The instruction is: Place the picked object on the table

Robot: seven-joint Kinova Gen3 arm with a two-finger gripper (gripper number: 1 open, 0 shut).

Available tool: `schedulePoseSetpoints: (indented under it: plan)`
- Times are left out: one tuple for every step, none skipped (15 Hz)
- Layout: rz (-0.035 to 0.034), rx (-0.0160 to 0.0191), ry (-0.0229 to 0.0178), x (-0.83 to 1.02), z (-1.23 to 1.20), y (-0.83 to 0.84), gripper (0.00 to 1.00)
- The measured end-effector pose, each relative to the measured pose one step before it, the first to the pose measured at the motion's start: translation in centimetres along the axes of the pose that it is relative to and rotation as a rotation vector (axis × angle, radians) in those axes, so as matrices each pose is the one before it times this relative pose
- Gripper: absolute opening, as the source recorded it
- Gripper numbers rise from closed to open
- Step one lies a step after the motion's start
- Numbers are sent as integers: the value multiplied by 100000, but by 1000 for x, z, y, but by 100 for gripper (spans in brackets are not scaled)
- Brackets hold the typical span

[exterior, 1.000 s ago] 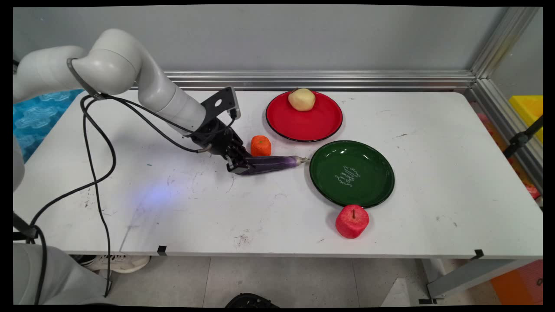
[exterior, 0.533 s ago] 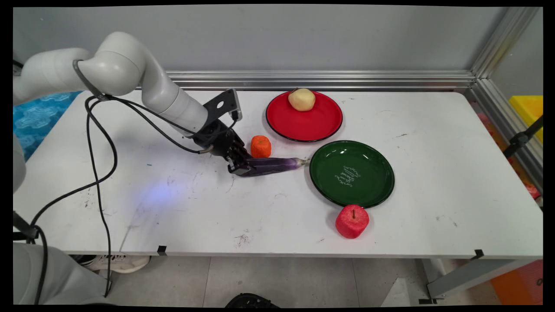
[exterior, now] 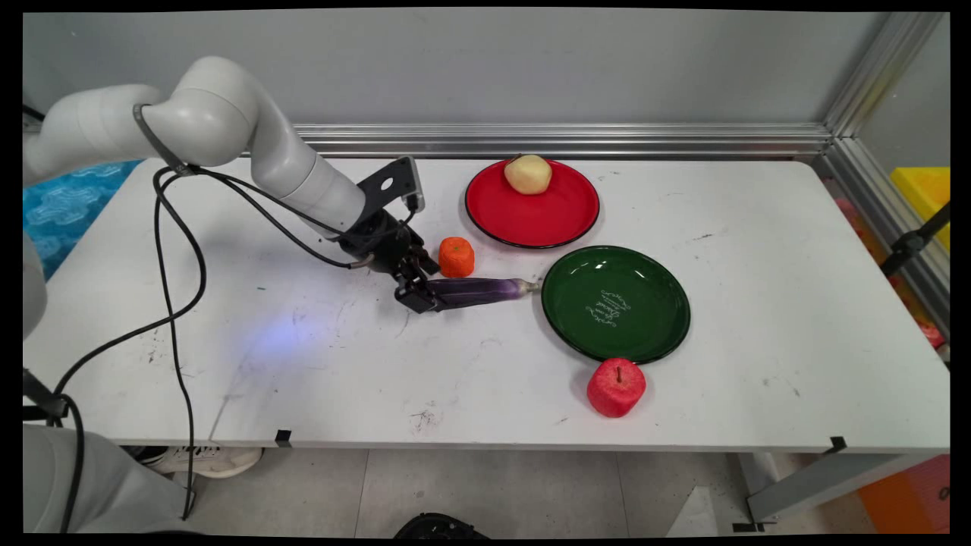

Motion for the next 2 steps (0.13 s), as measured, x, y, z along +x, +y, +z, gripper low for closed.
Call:
schedulePoseSetpoints:
  plan:
    - [130,105,-225,116,-72,-76,100]
    - [33,107,-138,71,-74,-47,100]
